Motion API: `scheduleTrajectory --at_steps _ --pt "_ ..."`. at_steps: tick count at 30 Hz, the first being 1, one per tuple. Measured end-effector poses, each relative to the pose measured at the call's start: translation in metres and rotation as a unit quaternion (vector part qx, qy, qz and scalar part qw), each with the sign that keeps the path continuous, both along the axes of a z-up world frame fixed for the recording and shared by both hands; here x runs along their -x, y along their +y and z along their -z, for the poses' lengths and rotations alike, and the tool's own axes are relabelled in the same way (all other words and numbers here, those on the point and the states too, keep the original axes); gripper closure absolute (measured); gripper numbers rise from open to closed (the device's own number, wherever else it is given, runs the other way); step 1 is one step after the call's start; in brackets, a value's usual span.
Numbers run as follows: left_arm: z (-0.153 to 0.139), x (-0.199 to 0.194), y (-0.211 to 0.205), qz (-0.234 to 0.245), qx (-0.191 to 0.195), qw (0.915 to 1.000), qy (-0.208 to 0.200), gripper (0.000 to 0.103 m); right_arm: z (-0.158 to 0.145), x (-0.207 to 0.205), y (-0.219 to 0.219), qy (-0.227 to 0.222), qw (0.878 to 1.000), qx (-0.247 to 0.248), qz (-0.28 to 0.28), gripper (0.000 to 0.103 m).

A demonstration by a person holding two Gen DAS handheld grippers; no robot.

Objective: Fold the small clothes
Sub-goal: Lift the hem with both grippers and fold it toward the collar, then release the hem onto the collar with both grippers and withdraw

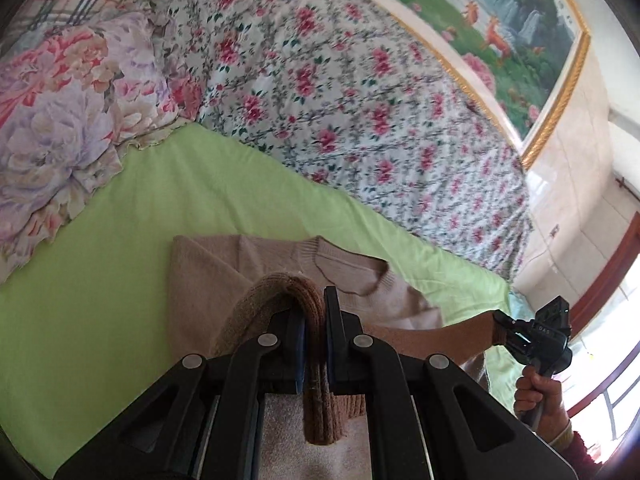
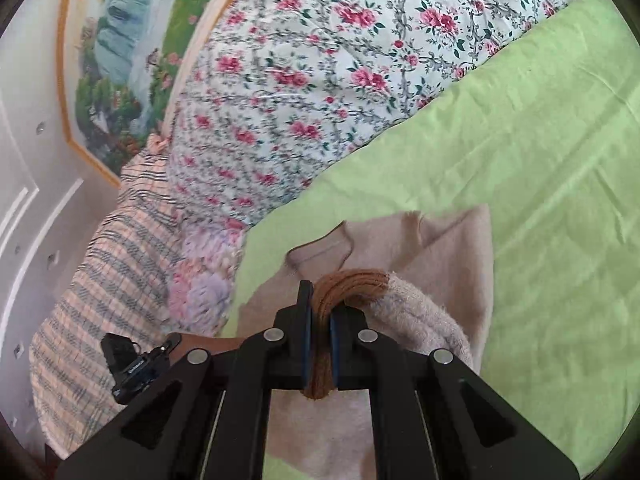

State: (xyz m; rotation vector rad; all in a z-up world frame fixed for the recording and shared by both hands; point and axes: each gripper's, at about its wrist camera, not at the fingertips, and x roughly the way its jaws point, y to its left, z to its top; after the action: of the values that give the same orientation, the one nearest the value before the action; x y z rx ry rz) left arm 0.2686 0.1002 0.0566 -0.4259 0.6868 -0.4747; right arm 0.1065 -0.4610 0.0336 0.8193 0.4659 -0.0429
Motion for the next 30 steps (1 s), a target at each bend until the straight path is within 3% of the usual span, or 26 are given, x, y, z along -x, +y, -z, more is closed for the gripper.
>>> scheduleTrajectory --at_steps 3,9,12,16,19,22,24,25,27,30 --pt "0.022 -0.038 -0.005 -0.008 -0.008 0.9996 0.027 0.097 0.016 -0.019 -0.015 0.036 0.999 -0.01 0.026 0.095" --pt "0.081 -0.09 -0.015 -0.018 -0.026 0.9947 0.098 0.096 0.051 -0.047 -0.02 0.1 0.995 0.008 0.028 0.092" --pt "0.098 -0.089 -0.011 -0.017 -0.011 0.992 0.124 0.093 0.053 -0.043 -0.015 0.113 0.993 0.022 0.031 0.092" --pt "0.091 -0.047 -0.012 0.001 -0.001 0.9934 0.115 0.091 0.028 -0.012 0.01 0.081 0.994 0.058 0.047 0.076" --pt "0.085 -0.011 -0.035 0.042 -0.006 0.9936 0.104 0.084 0.016 -0.003 0.056 0.066 0.994 0.089 -0.022 0.068" --pt "0.088 0.006 -0.08 0.103 -0.023 0.9889 0.105 0.08 0.032 -0.028 0.1 0.115 0.979 0.117 -0.121 0.064" --pt "0.092 0.003 -0.097 0.111 -0.059 0.9867 0.103 0.08 0.046 -0.045 0.107 0.158 0.969 0.129 -0.141 0.064" --pt "0.094 -0.004 -0.102 0.103 -0.081 0.9859 0.103 0.08 0.052 -0.05 0.098 0.175 0.968 0.127 -0.124 0.064" --pt "0.099 -0.027 -0.094 0.086 -0.079 0.9867 0.113 0.081 0.063 -0.058 0.066 0.184 0.974 0.105 -0.076 0.064" --pt "0.1 -0.064 -0.062 0.021 -0.092 0.9883 0.12 0.082 0.066 -0.054 0.021 0.192 0.976 0.103 0.018 0.064"
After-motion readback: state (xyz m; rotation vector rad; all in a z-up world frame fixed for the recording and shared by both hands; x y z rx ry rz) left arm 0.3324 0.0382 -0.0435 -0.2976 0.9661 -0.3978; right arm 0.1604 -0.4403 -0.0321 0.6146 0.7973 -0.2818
